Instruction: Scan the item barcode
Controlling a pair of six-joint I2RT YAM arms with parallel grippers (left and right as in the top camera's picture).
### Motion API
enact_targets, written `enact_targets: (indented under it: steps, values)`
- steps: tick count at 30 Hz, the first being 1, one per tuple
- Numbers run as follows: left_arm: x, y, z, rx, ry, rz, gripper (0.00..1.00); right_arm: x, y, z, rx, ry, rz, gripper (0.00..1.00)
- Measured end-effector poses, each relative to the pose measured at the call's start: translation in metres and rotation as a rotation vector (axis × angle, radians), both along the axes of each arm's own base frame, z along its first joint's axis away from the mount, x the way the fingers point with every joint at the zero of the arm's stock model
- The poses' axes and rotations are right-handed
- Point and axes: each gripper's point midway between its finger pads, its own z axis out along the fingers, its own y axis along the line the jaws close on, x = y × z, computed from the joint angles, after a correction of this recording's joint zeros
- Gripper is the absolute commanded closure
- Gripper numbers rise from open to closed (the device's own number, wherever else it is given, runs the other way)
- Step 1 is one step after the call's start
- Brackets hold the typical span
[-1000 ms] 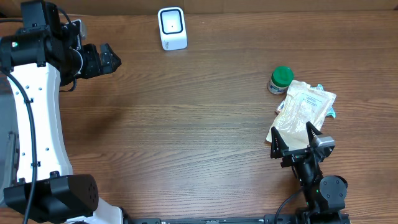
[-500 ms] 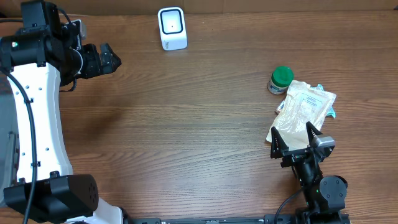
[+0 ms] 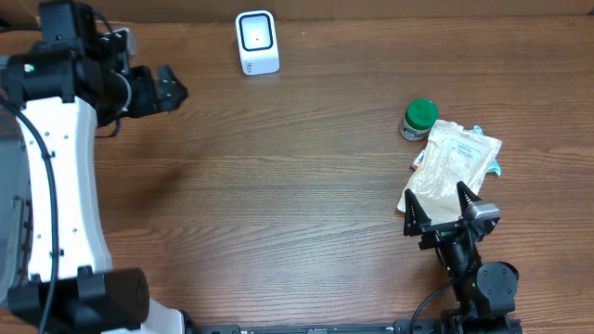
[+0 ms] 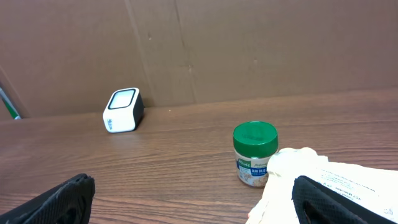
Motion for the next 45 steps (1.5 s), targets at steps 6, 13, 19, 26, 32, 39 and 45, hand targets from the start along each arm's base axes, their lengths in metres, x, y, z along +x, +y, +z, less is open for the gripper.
enact_targets:
  steps: [6, 13, 19, 26, 32, 39, 45]
  values:
    - [-0.046, -0.053, 0.051, 0.005, -0.149, -0.142, 0.00, 0.000, 0.000, 0.000, 0.000, 0.000, 0.000, 0.00]
    - [-0.084, -0.067, 0.054, 0.027, -0.318, -0.201, 0.01, 0.000, 0.000, 0.000, 0.000, 0.000, 0.000, 0.00]
    - [-0.064, -0.066, 0.063, 0.048, -0.737, -0.179, 0.00, 0.000, 0.000, 0.000, 0.000, 0.000, 0.000, 0.00]
    - [-0.088, -0.063, 0.046, 0.115, -1.125, -0.195, 0.01, 0.000, 0.000, 0.000, 0.000, 0.000, 0.000, 0.00]
    - [-0.115, -0.061, 0.000, 0.220, -1.232, -0.244, 0.00, 0.000, 0.000, 0.000, 0.000, -0.001, 0.000, 0.00]
    - [-0.133, -0.052, -0.036, 0.336, -1.279, -0.268, 0.01, 0.000, 0.000, 0.000, 0.000, -0.001, 0.000, 0.00]
    - [-0.138, -0.039, -0.057, 0.389, -1.257, -0.248, 0.01, 0.000, 0.000, 0.000, 0.001, -0.001, 0.000, 0.00]
